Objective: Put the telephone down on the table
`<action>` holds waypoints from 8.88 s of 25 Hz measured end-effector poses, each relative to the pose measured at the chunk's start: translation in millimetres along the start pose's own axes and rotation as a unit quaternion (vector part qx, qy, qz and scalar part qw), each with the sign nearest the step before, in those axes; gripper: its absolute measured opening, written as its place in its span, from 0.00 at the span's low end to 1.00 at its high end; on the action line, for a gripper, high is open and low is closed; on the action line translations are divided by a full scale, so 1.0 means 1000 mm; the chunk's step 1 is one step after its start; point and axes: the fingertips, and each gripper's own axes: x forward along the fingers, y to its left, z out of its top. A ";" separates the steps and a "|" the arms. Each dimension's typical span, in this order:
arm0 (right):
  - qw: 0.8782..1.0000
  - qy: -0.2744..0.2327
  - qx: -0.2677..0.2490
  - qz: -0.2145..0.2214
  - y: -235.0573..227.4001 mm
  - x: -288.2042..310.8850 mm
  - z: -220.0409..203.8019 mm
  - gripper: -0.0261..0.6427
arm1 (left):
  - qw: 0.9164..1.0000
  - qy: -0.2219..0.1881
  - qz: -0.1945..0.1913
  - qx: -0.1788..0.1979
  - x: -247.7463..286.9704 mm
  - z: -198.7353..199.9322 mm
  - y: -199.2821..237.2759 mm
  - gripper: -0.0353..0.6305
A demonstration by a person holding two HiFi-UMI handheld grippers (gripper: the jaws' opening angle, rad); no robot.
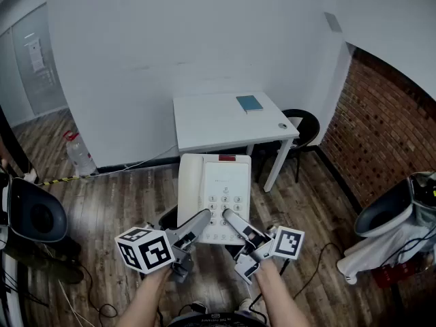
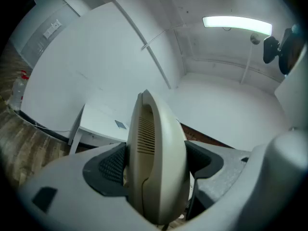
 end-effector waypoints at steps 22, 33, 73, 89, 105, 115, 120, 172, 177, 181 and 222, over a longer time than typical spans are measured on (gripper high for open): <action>1.000 -0.019 -0.003 -0.011 -0.024 0.046 0.007 0.31 | 1.000 0.009 -0.015 -0.002 0.012 0.026 0.046 0.63; 1.000 -0.016 0.010 -0.009 -0.083 0.070 0.077 0.31 | 1.000 0.019 -0.002 -0.001 0.096 0.042 0.086 0.63; 0.999 0.018 0.044 0.003 -0.232 0.114 0.332 0.31 | 0.999 0.018 0.048 -0.007 0.374 0.095 0.154 0.63; 0.999 0.013 0.045 -0.021 -0.331 0.249 0.398 0.31 | 0.999 0.032 0.036 -0.027 0.458 0.175 0.295 0.63; 0.997 0.014 0.035 -0.066 -0.401 0.372 0.432 0.31 | 0.997 0.044 0.017 -0.062 0.502 0.247 0.417 0.63; 0.996 0.025 0.036 -0.082 -0.442 0.402 0.454 0.31 | 0.995 0.049 0.018 -0.079 0.536 0.254 0.461 0.63; 0.995 0.041 0.049 -0.079 -0.472 0.408 0.468 0.31 | 0.994 0.047 0.039 -0.086 0.558 0.247 0.483 0.63; 0.954 0.169 0.125 -0.214 -0.724 0.413 0.531 0.30 | 0.947 0.161 0.204 -0.188 0.713 0.130 0.652 0.61; 0.954 0.175 0.086 -0.228 -0.723 0.412 0.534 0.31 | 0.948 0.159 0.201 -0.191 0.714 0.130 0.652 0.61; 0.951 0.181 0.055 -0.244 -0.721 0.411 0.535 0.31 | 0.949 0.164 0.199 -0.180 0.714 0.132 0.652 0.61; 0.852 0.222 -0.206 -0.426 -0.713 0.376 0.578 0.33 | 0.962 0.171 0.186 -0.102 0.714 0.160 0.629 0.61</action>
